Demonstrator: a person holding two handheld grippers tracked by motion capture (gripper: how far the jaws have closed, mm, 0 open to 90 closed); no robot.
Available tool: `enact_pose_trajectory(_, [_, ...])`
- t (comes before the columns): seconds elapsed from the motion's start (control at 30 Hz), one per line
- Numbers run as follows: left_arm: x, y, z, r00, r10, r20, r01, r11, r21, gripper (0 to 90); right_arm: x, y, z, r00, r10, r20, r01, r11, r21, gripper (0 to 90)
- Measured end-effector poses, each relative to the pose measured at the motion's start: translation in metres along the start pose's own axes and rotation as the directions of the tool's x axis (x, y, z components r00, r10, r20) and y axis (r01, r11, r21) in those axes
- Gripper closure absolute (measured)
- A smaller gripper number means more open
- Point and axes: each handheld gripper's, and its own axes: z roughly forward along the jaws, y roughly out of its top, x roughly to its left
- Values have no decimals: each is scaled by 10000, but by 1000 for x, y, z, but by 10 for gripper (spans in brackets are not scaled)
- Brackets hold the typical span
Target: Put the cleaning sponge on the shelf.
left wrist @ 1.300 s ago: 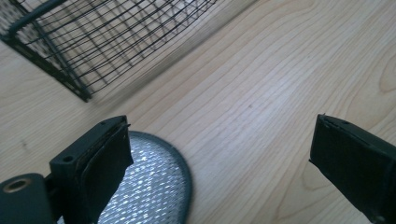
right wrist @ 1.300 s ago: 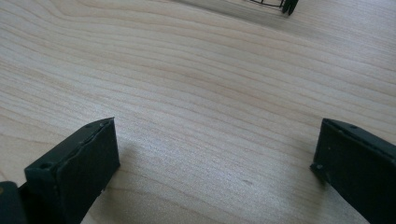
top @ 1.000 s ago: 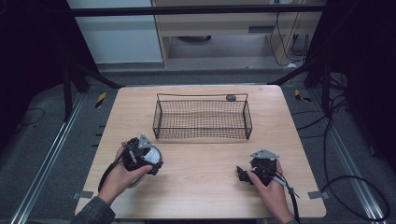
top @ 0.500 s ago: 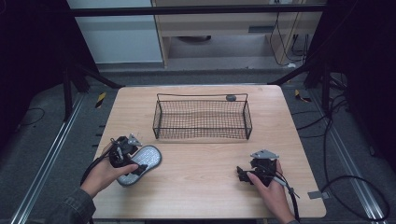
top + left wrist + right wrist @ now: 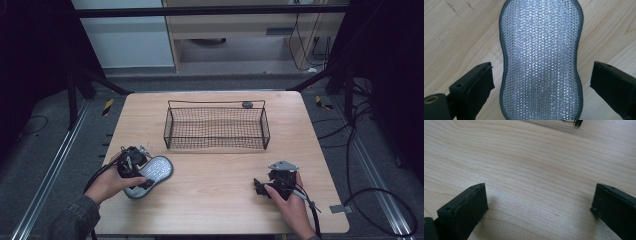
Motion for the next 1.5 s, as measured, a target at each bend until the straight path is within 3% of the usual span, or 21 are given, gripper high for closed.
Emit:
enact_pose_trajectory(0.2, [3,4,7,9997,16,264,-26,9993,376,55,0,0,0,10000,19,-8,-19,10000,16,4])
enact_pose_trajectory(0.57, [3,13,19,9993,194,330,-218,9970,747,42,0,0,-1,10000,43,-63,-43,10000,15,4])
enact_pose_trajectory(1.5, [8,8,40,9983,-137,564,84,9956,936,21,0,-1,-1,9999,-97,-88,97,10000,-10,4])
